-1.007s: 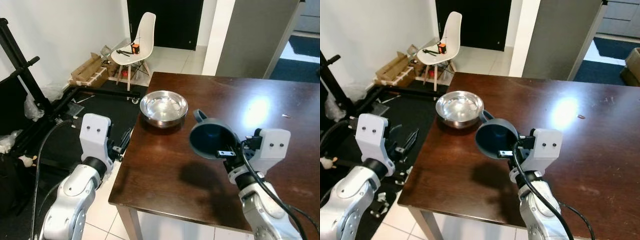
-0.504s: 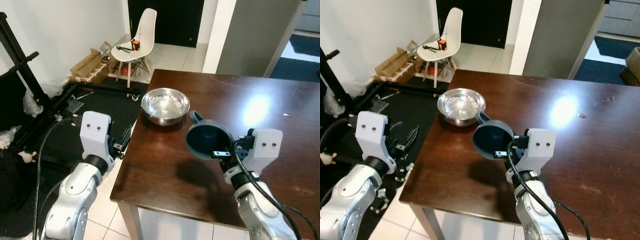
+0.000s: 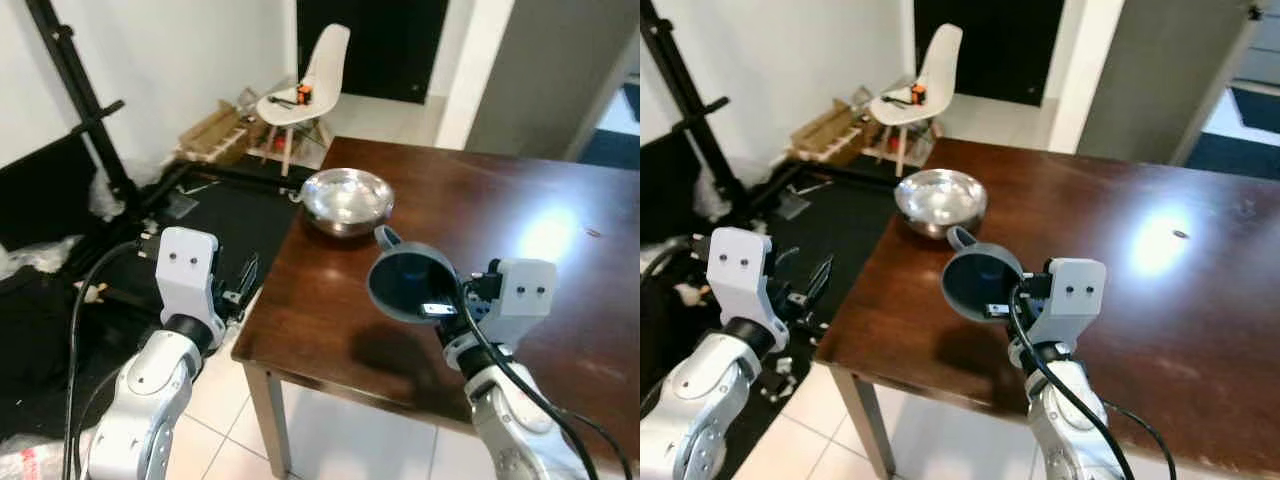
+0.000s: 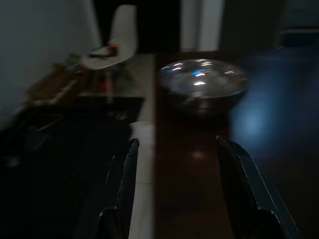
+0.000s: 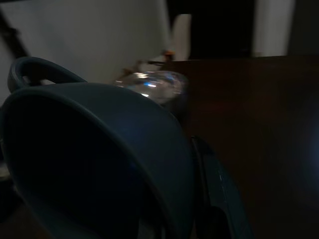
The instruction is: Setting the table
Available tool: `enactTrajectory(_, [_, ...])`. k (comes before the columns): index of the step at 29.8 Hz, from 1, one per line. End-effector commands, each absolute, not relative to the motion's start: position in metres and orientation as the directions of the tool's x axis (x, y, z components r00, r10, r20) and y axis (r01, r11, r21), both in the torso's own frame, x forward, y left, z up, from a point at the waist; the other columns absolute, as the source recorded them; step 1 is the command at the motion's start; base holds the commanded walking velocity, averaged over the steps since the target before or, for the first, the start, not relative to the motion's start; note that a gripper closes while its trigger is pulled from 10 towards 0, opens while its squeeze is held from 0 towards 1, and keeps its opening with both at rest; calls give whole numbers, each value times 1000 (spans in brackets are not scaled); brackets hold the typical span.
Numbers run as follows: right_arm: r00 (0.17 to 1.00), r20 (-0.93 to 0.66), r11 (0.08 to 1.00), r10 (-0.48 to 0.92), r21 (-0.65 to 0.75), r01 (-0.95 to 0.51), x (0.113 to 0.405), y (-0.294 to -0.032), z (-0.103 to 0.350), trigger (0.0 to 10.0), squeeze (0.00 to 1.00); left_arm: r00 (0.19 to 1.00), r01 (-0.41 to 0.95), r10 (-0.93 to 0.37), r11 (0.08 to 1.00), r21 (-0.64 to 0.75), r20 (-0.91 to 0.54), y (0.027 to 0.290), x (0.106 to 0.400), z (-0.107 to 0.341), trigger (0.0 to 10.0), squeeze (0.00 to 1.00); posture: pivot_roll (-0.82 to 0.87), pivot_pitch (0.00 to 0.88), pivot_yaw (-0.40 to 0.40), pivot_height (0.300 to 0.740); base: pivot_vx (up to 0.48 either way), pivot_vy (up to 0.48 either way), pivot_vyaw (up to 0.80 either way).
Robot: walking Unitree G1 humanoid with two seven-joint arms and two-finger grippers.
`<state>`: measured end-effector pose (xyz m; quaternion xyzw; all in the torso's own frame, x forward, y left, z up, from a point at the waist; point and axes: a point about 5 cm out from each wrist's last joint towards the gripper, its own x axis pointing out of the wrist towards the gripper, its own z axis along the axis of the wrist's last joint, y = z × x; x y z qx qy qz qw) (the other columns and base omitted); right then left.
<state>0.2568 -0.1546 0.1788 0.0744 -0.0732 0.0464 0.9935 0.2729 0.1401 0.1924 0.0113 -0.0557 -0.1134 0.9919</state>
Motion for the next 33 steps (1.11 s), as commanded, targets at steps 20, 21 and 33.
enactTrajectory(20, [987,139,984,79,146,-99,257,-151,175,10000,0,972,212,-215,976,44,97,143,274,190,10000,0,-63,0,79,740,-278,0,0])
enactTrajectory(21, [987,139,984,78,146,-99,257,-151,175,10000,0,972,212,-216,976,44,97,143,274,190,10000,0,-64,0,80,740,0,0,0])
enactTrajectory(33, [989,131,983,73,156,-93,257,-152,174,10000,0,971,223,-225,974,38,79,140,274,187,10000,0,-64,0,81,740,0,0,-197])
